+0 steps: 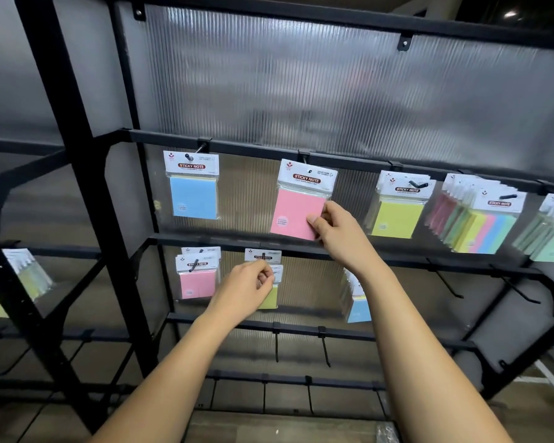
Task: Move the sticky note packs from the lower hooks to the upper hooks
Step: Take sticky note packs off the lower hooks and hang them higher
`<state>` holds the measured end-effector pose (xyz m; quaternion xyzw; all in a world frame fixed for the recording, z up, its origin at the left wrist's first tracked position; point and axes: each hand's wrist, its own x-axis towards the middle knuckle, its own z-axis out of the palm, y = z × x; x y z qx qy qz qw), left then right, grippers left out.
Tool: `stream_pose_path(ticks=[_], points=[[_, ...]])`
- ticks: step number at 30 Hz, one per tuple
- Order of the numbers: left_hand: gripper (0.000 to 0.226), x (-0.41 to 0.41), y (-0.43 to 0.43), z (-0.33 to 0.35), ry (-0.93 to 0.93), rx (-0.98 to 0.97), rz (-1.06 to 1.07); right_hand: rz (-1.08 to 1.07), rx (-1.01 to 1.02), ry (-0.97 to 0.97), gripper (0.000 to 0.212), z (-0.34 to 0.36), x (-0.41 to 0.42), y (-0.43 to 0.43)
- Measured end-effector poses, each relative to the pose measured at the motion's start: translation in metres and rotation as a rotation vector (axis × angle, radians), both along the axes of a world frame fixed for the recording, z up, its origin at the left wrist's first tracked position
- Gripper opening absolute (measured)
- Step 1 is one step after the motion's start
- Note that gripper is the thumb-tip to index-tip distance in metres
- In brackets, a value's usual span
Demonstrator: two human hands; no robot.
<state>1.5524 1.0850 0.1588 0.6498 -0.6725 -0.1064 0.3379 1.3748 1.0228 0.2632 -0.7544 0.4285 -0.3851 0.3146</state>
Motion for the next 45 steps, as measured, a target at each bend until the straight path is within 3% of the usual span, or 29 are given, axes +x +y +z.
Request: stream_pose_path(ticks=[37,45], points=[[0.006,0.002,-0.005,0.005,-0.065,-0.004,-0.029,-0.018,0.017,-0.02,0.016,-0.005,-0.005,0.001],[0.008,0.001,-0.006,0.003,-0.073,-0.006,-0.036,-0.188,-0.002,-0.058,0.028,-0.011,0.006,-0.021]])
